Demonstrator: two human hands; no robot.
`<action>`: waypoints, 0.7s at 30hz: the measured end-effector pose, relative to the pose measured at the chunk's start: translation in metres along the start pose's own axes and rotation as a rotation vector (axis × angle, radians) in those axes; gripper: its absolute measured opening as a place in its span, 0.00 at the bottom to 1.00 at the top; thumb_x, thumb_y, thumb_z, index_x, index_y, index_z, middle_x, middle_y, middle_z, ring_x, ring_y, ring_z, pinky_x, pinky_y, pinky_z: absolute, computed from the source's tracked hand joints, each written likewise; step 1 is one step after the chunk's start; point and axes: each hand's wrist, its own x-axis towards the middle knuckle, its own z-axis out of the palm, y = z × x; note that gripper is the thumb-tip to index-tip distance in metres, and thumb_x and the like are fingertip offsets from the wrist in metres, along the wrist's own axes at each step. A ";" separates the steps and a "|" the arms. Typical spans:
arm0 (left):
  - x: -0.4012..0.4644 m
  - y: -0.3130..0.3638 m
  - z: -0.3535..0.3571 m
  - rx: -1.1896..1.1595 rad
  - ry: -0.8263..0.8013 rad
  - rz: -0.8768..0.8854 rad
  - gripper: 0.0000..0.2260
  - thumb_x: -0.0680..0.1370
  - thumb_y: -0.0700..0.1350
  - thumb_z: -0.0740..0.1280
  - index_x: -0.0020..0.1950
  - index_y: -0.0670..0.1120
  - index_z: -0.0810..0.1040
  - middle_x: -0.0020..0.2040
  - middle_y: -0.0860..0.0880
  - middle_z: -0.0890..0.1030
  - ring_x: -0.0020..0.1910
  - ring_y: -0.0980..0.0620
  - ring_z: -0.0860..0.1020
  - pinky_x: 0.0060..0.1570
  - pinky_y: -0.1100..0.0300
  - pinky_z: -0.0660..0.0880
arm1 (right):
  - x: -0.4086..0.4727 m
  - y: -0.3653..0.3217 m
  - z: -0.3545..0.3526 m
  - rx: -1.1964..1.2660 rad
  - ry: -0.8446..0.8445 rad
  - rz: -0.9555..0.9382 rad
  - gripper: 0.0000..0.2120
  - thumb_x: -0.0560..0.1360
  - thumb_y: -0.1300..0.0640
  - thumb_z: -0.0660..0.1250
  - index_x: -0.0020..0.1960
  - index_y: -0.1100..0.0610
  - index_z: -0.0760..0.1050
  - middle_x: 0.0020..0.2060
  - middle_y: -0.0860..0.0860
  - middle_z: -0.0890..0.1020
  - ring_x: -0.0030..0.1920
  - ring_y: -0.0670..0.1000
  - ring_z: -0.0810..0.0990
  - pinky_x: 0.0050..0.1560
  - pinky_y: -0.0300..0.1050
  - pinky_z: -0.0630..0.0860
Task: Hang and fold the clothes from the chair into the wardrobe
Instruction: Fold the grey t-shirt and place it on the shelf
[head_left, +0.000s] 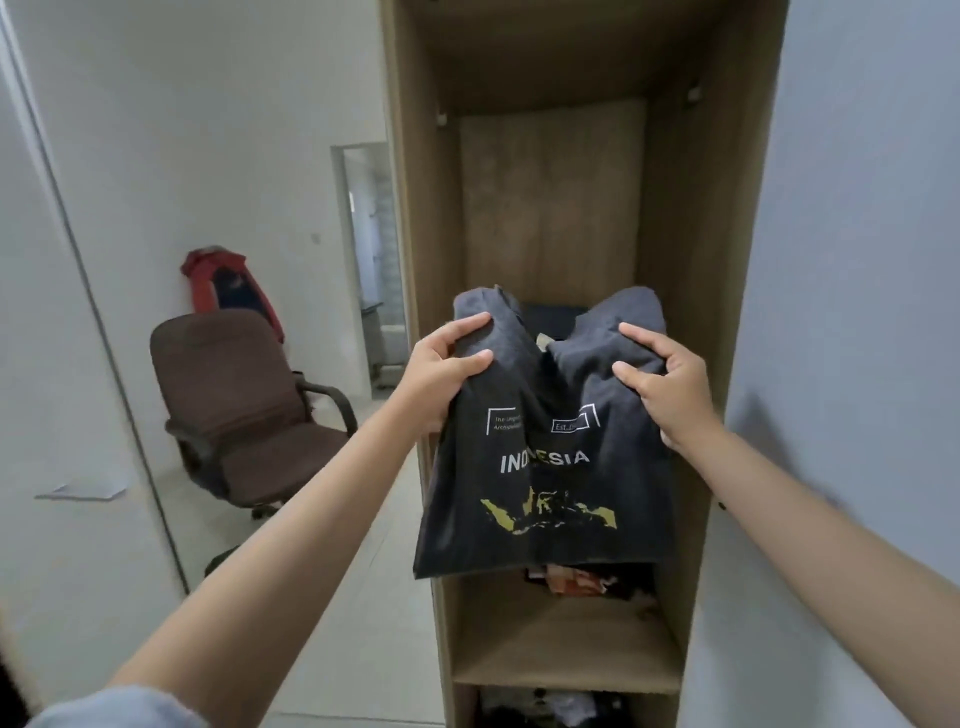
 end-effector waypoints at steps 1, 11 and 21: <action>0.017 -0.001 0.009 0.003 -0.012 0.015 0.17 0.75 0.33 0.68 0.63 0.46 0.77 0.57 0.45 0.80 0.51 0.50 0.81 0.47 0.58 0.80 | 0.013 0.000 -0.005 -0.007 0.029 -0.003 0.22 0.72 0.68 0.70 0.64 0.56 0.76 0.59 0.48 0.79 0.61 0.45 0.77 0.60 0.38 0.74; 0.212 -0.031 0.023 -0.130 0.127 -0.068 0.19 0.75 0.32 0.65 0.59 0.53 0.80 0.61 0.43 0.78 0.54 0.46 0.79 0.47 0.57 0.79 | 0.181 0.032 -0.022 0.083 0.175 0.113 0.21 0.72 0.69 0.69 0.58 0.49 0.79 0.61 0.55 0.78 0.59 0.53 0.78 0.59 0.49 0.77; 0.299 -0.153 0.006 0.197 0.112 -0.449 0.22 0.78 0.31 0.58 0.70 0.45 0.71 0.67 0.42 0.72 0.63 0.42 0.73 0.55 0.56 0.71 | 0.244 0.157 -0.001 -0.126 0.041 0.536 0.21 0.73 0.70 0.66 0.63 0.56 0.77 0.58 0.57 0.79 0.56 0.55 0.78 0.53 0.44 0.76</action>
